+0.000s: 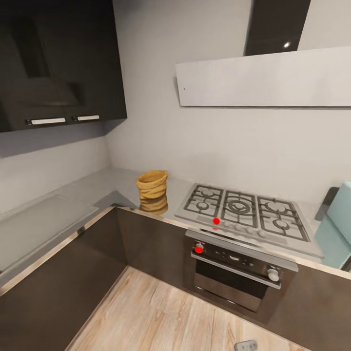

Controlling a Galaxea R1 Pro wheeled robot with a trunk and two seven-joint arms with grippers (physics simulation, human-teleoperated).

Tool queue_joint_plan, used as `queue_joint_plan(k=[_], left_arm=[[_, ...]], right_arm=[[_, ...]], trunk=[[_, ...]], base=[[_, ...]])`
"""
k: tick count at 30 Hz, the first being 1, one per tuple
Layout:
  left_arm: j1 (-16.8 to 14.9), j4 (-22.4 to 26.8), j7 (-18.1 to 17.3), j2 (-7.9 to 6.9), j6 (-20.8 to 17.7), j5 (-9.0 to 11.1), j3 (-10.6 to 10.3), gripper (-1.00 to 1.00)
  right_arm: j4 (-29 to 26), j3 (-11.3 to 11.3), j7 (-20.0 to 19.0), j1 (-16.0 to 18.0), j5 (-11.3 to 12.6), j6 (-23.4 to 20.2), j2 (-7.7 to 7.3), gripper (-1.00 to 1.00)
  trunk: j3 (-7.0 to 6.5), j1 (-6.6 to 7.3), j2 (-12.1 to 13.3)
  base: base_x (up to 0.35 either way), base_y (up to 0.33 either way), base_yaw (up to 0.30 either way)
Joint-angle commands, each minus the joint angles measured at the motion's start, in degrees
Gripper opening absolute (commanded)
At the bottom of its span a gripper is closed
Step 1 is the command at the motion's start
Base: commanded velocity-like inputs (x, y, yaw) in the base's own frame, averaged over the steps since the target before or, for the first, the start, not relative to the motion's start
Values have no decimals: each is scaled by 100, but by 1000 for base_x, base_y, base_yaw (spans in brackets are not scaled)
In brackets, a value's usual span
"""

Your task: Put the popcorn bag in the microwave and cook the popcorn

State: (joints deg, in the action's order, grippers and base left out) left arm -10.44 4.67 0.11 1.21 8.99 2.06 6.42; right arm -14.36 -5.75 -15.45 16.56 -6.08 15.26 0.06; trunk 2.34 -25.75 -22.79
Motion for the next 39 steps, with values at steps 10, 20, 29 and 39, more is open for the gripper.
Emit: queue_joint_plan(k=[10, 20, 29, 39], left_arm=[[33, -10, 1, 35, 60, 25, 7, 100], [68, -10, -17, 71, 159, -22, -50, 100], [69, -10, -19, 72, 252, -39, -68, 100], [70, -10, -20, 72, 253, -48, -76, 100]], right_arm=[[4, -49, -28, 5, -60, 21, 1, 100], [-470, 566, -144, 31, -60, -9, 188, 100], [-4273, 1717, -122, 23, 21, -2693, 610, 100], [-6695, 1786, 254, 2840, 4, -6732, 994, 100]], trunk=[[13, -4, -12], [13, -4, -12], [13, -4, -12], [13, -4, -12]], base=[[2, 2, 0], [35, 0, 0], [17, 0, 0], [0, 0, 0]])
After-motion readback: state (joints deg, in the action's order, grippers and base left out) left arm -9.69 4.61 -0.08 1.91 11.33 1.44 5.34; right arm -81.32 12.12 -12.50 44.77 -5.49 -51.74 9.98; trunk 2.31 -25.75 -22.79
